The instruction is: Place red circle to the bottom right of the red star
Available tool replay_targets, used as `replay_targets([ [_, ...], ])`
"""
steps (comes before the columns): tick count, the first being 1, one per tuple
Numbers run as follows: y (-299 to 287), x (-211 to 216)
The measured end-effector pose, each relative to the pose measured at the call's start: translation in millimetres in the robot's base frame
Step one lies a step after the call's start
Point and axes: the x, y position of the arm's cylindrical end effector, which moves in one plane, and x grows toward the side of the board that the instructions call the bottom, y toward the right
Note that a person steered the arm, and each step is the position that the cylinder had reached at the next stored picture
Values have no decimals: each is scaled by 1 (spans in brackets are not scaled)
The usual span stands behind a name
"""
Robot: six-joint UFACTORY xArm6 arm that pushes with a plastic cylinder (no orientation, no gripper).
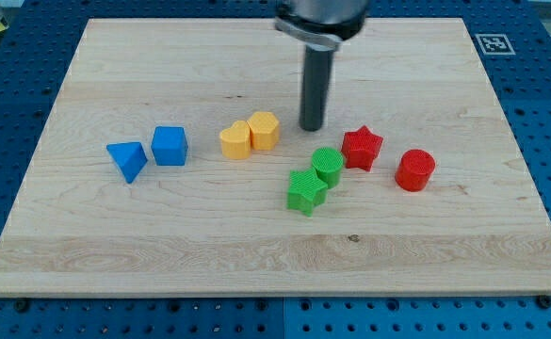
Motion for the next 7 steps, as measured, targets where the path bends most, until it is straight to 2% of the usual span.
replay_targets([
  [1,-32,-11],
  [2,-32,-26],
  [5,74,-20],
  [7,123,-7],
])
